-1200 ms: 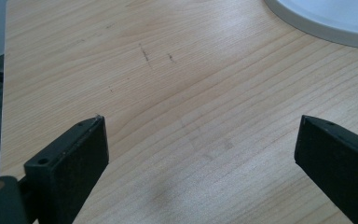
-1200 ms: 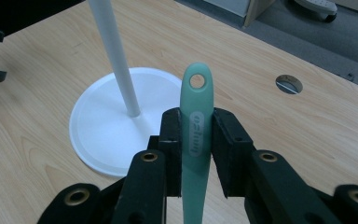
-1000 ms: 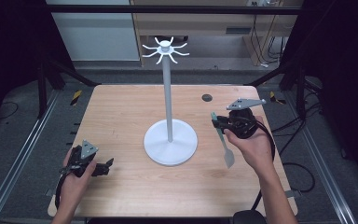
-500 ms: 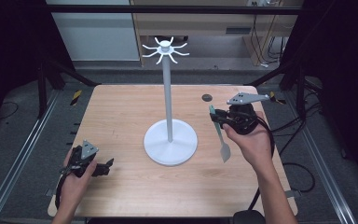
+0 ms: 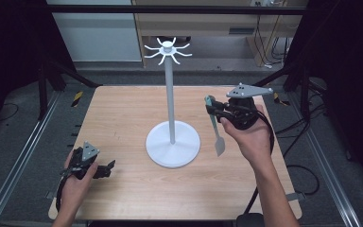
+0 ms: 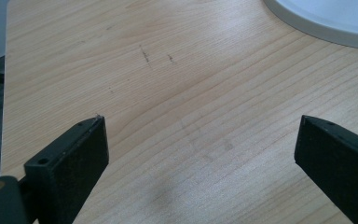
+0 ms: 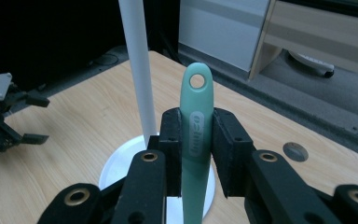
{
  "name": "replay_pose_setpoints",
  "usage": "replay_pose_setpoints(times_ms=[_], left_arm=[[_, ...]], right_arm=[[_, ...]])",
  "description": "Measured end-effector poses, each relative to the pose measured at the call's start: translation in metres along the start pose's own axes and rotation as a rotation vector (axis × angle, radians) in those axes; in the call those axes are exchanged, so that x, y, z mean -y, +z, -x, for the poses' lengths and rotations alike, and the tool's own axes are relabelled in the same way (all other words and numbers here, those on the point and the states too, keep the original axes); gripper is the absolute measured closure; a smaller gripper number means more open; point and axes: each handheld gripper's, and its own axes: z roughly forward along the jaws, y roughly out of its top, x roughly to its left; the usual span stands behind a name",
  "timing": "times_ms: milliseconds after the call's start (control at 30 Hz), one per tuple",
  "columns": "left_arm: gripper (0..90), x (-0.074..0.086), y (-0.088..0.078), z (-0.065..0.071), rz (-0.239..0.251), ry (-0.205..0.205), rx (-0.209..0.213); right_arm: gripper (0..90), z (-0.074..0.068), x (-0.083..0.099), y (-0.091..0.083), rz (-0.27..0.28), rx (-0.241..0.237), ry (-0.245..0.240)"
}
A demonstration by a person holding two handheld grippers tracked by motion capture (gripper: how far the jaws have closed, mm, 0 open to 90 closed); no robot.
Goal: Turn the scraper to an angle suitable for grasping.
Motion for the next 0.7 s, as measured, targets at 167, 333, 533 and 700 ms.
replay_pose_setpoints(times_ms=[167,333,533,700], left_arm=[[2.6,0.0,0.0,0.0,0.0,0.001,0.001],[2.6,0.0,0.0,0.0,0.0,-0.001,0.001],[2.6,0.0,0.0,0.0,0.001,0.001,0.001],[2.6,0.0,0.0,0.0,0.001,-0.001,0.002]], right_arm=[[74.6,-0.005,-0.009,-0.001,0.016,-0.004,-0.017],[74.7,-0.011,-0.017,-0.004,0.039,-0.006,-0.027],[74.7,-0.017,-0.028,-0.008,0.068,-0.011,-0.041],[74.7,-0.022,-0.036,-0.012,0.116,-0.004,-0.048]])
